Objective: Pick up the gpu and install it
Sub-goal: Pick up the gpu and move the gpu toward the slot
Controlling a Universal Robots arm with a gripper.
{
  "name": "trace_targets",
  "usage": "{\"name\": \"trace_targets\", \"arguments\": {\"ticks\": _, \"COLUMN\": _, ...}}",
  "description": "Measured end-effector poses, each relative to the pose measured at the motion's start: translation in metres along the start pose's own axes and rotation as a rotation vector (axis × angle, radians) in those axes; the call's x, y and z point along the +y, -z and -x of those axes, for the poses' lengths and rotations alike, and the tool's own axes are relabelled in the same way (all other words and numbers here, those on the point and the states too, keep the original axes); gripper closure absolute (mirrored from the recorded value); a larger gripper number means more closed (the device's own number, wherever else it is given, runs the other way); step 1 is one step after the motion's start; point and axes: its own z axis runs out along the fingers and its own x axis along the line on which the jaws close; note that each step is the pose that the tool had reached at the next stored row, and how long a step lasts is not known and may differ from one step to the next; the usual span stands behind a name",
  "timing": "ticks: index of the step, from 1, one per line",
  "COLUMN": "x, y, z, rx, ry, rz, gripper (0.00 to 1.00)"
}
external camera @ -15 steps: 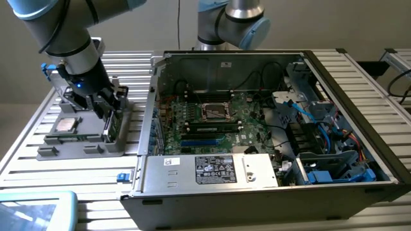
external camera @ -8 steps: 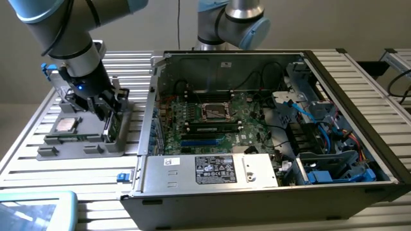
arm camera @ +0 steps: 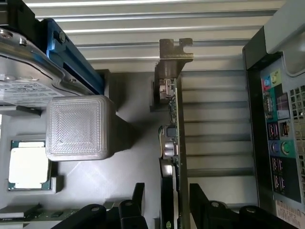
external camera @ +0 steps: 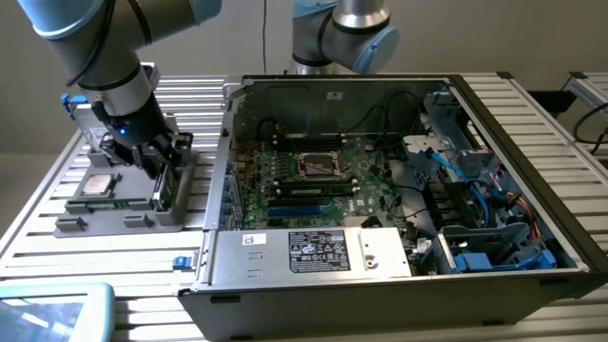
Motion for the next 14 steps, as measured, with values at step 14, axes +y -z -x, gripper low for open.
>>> {"name": "trace_targets", "arguments": {"ticks": 14, "x": -0.0007, "y": -0.0069, "z": 0.0, "rx": -0.0019, "ry": -0.014, "rz": -0.002, "gripper": 0.5}}
